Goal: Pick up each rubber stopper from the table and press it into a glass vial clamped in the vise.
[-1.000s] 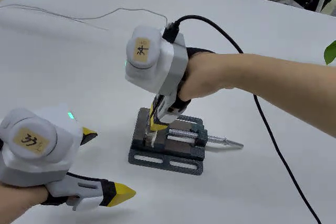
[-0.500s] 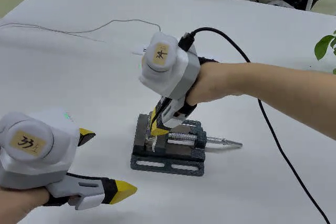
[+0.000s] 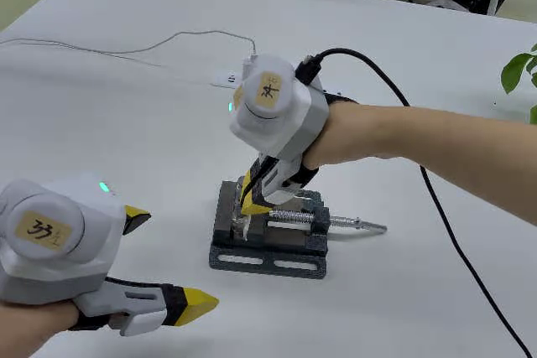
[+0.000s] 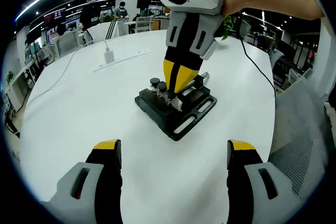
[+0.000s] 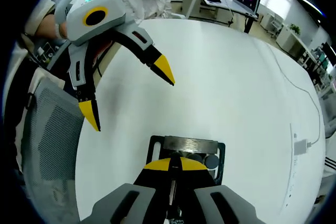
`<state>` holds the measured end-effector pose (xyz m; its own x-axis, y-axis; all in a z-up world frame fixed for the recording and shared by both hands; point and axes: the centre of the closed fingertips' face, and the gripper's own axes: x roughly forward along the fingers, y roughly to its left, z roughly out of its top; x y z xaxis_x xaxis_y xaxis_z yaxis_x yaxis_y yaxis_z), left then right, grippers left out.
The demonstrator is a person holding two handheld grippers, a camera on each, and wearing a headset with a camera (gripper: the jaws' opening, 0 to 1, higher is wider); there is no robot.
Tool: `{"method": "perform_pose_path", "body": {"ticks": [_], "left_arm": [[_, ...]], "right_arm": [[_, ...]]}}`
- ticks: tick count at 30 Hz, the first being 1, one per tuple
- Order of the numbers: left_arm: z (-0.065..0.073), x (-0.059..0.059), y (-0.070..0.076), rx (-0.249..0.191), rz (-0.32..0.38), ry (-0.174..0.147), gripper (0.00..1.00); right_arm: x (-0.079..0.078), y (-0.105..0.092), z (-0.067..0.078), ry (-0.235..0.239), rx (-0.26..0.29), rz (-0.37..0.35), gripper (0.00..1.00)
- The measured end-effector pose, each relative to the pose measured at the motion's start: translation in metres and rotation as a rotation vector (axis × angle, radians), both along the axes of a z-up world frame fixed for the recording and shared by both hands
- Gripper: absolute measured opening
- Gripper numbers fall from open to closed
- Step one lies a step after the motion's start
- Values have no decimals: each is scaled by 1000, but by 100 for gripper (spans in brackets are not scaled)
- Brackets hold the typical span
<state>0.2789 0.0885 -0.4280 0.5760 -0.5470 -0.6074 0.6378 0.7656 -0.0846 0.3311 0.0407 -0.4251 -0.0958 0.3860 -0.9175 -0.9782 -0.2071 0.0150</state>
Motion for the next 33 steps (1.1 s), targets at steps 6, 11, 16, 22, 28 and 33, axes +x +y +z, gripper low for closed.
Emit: {"method": "perform_pose_path", "body": {"ticks": [6,11,16,22,28,33], "left_arm": [[0,-1,0,1,-1,2,81],[-2,-1,2,0,2,6,81],[-6,-1,4,-21,7,10,81],[-3,-1,2,-41,-7,-8,82],[1,-2,0,-48,-27,-29,83],[2,-2,-2,-52,-31,-36,83]], "right_arm": [[6,0,1,-8,32,-31,6],[-5,-3,7,15,77,-54,19],[-12,-8,10,30,143,-109,38],[-18,-21,4,22,199,-151,65],[-22,-33,3,21,267,-226,82],[-22,-45,4,24,320,-323,90]]}}
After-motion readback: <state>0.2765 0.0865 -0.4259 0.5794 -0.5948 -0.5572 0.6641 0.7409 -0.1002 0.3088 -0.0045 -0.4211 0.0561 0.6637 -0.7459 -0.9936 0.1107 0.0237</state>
